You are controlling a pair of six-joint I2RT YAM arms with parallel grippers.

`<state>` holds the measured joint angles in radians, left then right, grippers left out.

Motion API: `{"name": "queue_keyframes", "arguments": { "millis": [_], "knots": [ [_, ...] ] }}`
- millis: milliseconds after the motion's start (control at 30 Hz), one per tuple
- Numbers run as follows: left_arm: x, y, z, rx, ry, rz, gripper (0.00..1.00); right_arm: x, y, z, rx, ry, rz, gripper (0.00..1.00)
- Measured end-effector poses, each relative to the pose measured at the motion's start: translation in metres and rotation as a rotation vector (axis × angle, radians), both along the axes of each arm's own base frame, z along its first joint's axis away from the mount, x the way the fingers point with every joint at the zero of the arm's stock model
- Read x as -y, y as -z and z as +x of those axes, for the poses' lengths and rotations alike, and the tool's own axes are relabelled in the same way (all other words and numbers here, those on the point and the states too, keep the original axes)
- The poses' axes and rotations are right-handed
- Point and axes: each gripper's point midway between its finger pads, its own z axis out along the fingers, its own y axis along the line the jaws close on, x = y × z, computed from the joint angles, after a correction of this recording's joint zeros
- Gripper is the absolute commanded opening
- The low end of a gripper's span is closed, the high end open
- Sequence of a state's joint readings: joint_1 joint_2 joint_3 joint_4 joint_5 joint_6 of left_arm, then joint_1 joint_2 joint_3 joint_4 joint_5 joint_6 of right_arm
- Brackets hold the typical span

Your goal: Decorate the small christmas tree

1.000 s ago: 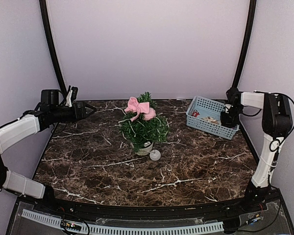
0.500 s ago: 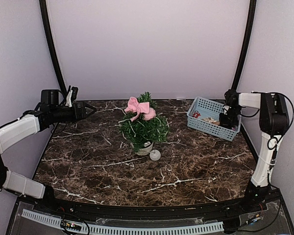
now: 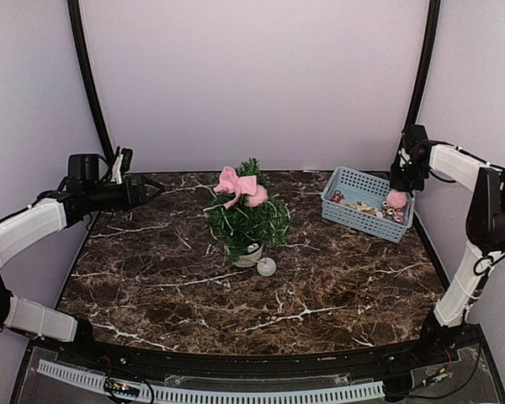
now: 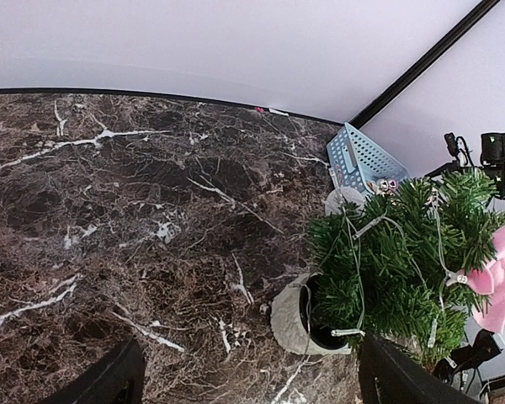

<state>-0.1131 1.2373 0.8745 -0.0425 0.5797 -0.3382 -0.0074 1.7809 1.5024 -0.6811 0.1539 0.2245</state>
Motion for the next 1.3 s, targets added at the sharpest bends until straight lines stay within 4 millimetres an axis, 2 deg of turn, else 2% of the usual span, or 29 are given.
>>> {"name": "queue_keyframes", "arguments": {
  "millis": [200,300,400,500,633,733,800,900,1000,1100,1200,1300],
  "knots": [
    [0.001,-0.001,-0.003,0.009,0.012,-0.001,0.9,-0.001,-0.008,-0.008,0.057,0.0,0.009,0.0],
    [0.005,-0.002,-0.005,0.018,0.038,-0.017,0.89,-0.006,-0.019,-0.011,0.109,-0.017,0.031,0.0],
    [0.011,-0.002,-0.009,0.027,0.074,-0.037,0.88,-0.015,-0.041,-0.013,0.194,-0.049,0.07,0.0],
    [0.019,-0.003,-0.014,0.038,0.116,-0.05,0.88,-0.033,-0.071,-0.018,0.294,-0.104,0.132,0.0],
    [0.041,-0.006,-0.026,0.056,0.207,-0.055,0.88,-0.079,-0.103,-0.033,0.409,-0.217,0.238,0.0],
    [0.059,-0.005,-0.037,0.061,0.284,-0.055,0.88,-0.121,-0.11,-0.05,0.449,-0.311,0.341,0.0],
    [0.069,-0.002,-0.043,0.056,0.33,-0.057,0.88,-0.147,-0.106,-0.062,0.448,-0.358,0.405,0.0],
    [0.081,0.007,-0.049,0.028,0.385,-0.067,0.88,-0.194,-0.087,-0.084,0.417,-0.438,0.506,0.0],
    [0.085,0.014,-0.051,0.002,0.408,-0.075,0.88,-0.239,-0.069,-0.108,0.378,-0.508,0.588,0.0],
    [0.089,0.02,-0.053,-0.02,0.429,-0.083,0.88,-0.281,-0.061,-0.133,0.379,-0.568,0.671,0.0],
    [0.093,0.025,-0.055,-0.039,0.448,-0.089,0.88,-0.31,-0.06,-0.153,0.402,-0.606,0.736,0.0],
    [0.097,0.028,-0.058,-0.055,0.465,-0.097,0.88,-0.326,-0.073,-0.161,0.457,-0.619,0.78,0.0]
  ]
}}
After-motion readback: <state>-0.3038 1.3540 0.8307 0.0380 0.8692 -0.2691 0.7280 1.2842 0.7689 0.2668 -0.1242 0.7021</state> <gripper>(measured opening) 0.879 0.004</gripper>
